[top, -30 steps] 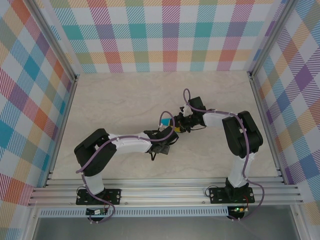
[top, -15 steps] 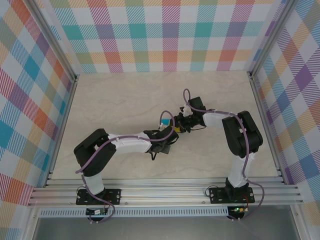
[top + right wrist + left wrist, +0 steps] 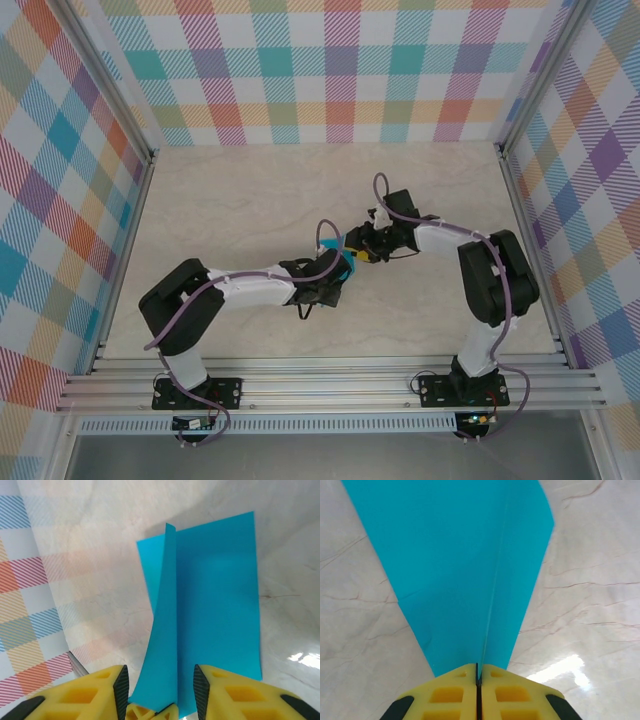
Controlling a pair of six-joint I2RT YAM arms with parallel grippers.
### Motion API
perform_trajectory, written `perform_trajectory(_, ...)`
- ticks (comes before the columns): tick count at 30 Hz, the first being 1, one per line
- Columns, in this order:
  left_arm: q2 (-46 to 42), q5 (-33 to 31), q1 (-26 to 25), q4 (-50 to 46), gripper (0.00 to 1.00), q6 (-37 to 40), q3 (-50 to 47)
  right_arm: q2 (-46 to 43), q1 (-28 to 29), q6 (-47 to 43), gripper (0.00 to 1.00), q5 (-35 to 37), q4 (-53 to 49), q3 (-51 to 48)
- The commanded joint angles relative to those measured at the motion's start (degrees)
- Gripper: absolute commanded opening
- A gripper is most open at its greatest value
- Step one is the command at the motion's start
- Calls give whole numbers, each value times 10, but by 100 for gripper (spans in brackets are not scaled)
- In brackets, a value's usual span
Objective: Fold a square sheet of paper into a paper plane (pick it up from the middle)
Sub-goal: Fourth fold the wing at the center of the table.
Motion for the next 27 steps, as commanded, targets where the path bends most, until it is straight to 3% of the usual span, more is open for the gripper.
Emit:
perform_trajectory(1, -20, 68, 22, 41, 7, 17, -14, -56, -13, -23, 43, 40, -19, -31)
perform_trajectory(7, -14, 162, 61, 96, 6, 5, -38, -98, -14, -29, 42, 24, 8, -65)
perform_trajectory(19, -24, 277, 122, 228, 5, -56, -129, -69, 11, -24, 16, -35, 50, -74)
perform_trajectory(27, -15, 336, 149, 253, 5, -65, -137, -28, 45, -4, 10, -42, 80, -55)
